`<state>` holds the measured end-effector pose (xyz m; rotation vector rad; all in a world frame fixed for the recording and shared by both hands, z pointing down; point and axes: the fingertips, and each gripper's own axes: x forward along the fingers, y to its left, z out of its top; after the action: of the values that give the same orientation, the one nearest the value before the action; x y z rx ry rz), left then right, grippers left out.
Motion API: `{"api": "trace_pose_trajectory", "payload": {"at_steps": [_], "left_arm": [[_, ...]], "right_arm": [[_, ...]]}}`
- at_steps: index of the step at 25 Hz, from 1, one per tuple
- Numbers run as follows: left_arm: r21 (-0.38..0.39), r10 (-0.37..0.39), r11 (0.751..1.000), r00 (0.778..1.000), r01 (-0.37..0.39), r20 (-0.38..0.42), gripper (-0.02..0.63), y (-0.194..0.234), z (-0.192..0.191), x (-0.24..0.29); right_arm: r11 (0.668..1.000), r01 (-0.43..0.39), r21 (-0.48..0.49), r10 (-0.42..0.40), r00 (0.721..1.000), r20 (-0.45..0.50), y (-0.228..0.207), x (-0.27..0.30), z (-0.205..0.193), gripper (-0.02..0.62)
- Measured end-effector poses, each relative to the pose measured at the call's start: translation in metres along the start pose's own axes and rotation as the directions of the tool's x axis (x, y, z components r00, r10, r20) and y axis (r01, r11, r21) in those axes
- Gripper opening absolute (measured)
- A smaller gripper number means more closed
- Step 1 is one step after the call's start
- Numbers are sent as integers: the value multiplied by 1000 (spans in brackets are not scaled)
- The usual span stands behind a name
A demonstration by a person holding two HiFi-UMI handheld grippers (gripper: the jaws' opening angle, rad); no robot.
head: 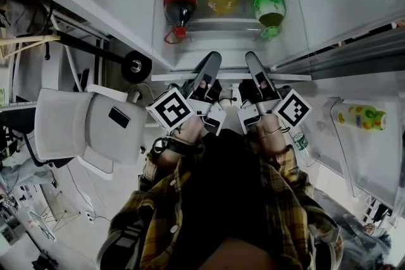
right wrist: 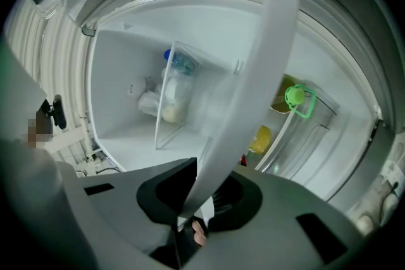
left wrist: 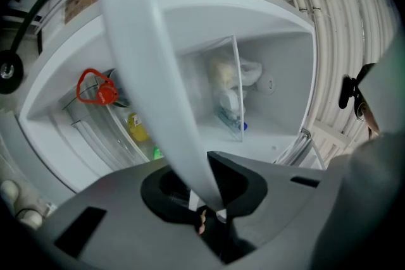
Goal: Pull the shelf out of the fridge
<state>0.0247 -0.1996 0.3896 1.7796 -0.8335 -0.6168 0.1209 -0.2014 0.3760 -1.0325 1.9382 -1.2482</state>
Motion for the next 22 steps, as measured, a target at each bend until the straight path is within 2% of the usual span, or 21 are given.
{"api": "trace_pose_trajectory", "payload": {"at_steps": [3,8,12,15,22], "left_arm": [[7,-43,999,999,43,-1,55,-5,-2,-1],[-7,-8,1000,1000,8,-5,55,-4,-7,-11],[12,-62,998,998,62,-5,55,-12,-9,-12],[11,-74,997,997,74,-1,55,-15,-8,-16],[8,-55,998,998,56,-9,55,-14,-9,-24]], "right_arm": [[1000,3,-9,-3,1000,3,2,-4,-2,57],[1000,-6,-23,6,1000,1,7,-11,-5,57],[999,-8,-32,7,1000,-2,9,-16,-8,60],[999,-7,-32,7,1000,-4,12,-17,-11,60],[999,-7,-41,7,1000,0,18,-21,-16,61]]}}
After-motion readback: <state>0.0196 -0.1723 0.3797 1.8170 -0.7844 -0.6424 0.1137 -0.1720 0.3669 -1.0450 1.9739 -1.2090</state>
